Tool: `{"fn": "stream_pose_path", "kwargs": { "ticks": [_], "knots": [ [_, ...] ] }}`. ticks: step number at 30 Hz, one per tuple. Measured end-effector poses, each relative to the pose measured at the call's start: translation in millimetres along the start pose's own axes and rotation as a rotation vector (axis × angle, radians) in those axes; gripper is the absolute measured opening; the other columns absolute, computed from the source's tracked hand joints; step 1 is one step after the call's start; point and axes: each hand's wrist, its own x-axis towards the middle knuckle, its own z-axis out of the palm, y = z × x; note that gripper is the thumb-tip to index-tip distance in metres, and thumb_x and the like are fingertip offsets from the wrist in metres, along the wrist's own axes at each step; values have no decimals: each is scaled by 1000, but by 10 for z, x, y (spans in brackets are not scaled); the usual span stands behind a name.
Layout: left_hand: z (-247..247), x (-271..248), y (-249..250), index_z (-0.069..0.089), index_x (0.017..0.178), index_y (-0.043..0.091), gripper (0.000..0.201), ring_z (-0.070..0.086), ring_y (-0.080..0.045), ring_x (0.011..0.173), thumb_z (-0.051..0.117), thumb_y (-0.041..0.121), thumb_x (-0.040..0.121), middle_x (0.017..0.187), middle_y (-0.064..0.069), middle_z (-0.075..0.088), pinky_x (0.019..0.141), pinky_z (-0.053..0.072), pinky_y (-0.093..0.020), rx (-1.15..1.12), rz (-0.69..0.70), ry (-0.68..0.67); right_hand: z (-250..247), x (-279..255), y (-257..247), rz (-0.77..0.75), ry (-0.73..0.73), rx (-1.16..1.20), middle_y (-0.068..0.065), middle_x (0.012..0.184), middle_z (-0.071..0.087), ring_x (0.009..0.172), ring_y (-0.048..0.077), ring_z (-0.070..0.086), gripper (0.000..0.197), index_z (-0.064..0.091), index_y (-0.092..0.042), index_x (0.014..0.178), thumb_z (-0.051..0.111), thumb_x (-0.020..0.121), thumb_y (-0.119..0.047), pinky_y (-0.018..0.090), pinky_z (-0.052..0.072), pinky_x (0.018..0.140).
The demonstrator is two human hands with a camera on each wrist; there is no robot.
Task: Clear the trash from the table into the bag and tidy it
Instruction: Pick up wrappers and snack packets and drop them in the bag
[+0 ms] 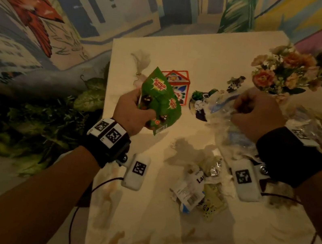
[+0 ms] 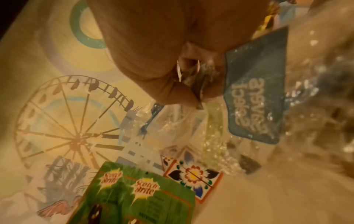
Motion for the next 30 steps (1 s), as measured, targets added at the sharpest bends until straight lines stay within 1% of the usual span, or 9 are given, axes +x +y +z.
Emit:
{"fn": "stream_pose_path", "kwargs": {
  "ticks": [6, 9, 11, 14, 16, 18, 21, 25, 30],
  "knots": [
    [-856, -100, -324, 65, 94, 11, 31, 68, -31, 88, 69, 3, 64, 94, -13, 70, 70, 57, -55, 2, -98, 212, 262, 48, -569, -37, -81, 110, 5, 67, 52, 60, 21, 49, 57, 47, -18, 120, 64, 70, 6, 29, 45, 59],
    [-1342, -149, -637, 67, 89, 20, 38, 67, -29, 89, 70, 26, 52, 92, -8, 71, 75, 56, -53, 115, -136, 331, 532, 22, -891, -125, -147, 24, 16, 82, 59, 69, 26, 51, 40, 58, -16, 106, 64, 72, 4, 26, 40, 60],
    [-1633, -194, -801, 67, 91, 14, 37, 67, -29, 88, 70, 21, 55, 90, -10, 70, 75, 57, -51, 137, -176, 388, 788, -20, -1103, -170, -199, -25, 10, 72, 55, 64, 20, 47, 20, 61, -10, 88, 64, 72, 2, 21, 33, 59],
    [-2049, -257, -1100, 66, 93, 6, 26, 65, -26, 84, 71, 4, 67, 87, -8, 67, 72, 55, -39, 184, -224, 432, 1257, -92, -1416, -231, -249, -19, 15, 70, 59, 63, 24, 51, 14, 65, 3, 84, 65, 71, -2, 35, 45, 60],
    [-2297, -274, -1346, 66, 92, 6, 26, 67, -28, 83, 70, 2, 67, 85, -8, 67, 67, 58, -39, 164, -254, 423, 1602, -164, -1652, -238, -293, 11, 15, 73, 61, 66, 27, 54, 15, 64, 3, 84, 66, 71, -3, 33, 49, 64],
    [-2493, -269, -1586, 64, 91, 8, 24, 66, -29, 75, 67, -5, 71, 77, -5, 64, 51, 56, -27, 144, -303, 403, 1998, -258, -1892, -221, -362, 63, 8, 69, 54, 62, 18, 47, 10, 60, 2, 81, 65, 73, -2, 22, 42, 59],
    [-2747, -247, -1965, 61, 89, 7, 21, 61, -23, 65, 63, -9, 76, 71, 1, 60, 35, 46, -16, 102, -382, 349, 2681, -402, -2189, -183, -425, 147, 9, 76, 54, 69, 15, 46, 18, 61, 6, 90, 63, 74, -1, 26, 39, 64],
    [-3029, -157, -2608, 63, 80, 13, 12, 60, -13, 58, 66, 2, 78, 71, -3, 65, 42, 51, -22, 156, -518, 218, 3642, -612, -2344, -12, -524, 210, 3, 86, 56, 77, 13, 49, 23, 61, -3, 99, 64, 76, -4, 24, 39, 72],
    [-3129, 21, -3508, 67, 83, 15, 19, 66, -27, 74, 71, 14, 65, 84, -8, 70, 67, 59, -42, 198, -674, 98, 4673, -795, -2011, 331, -572, 183, 8, 96, 63, 85, 23, 60, 29, 61, -9, 103, 64, 75, -1, 34, 52, 75]
  ]
}}
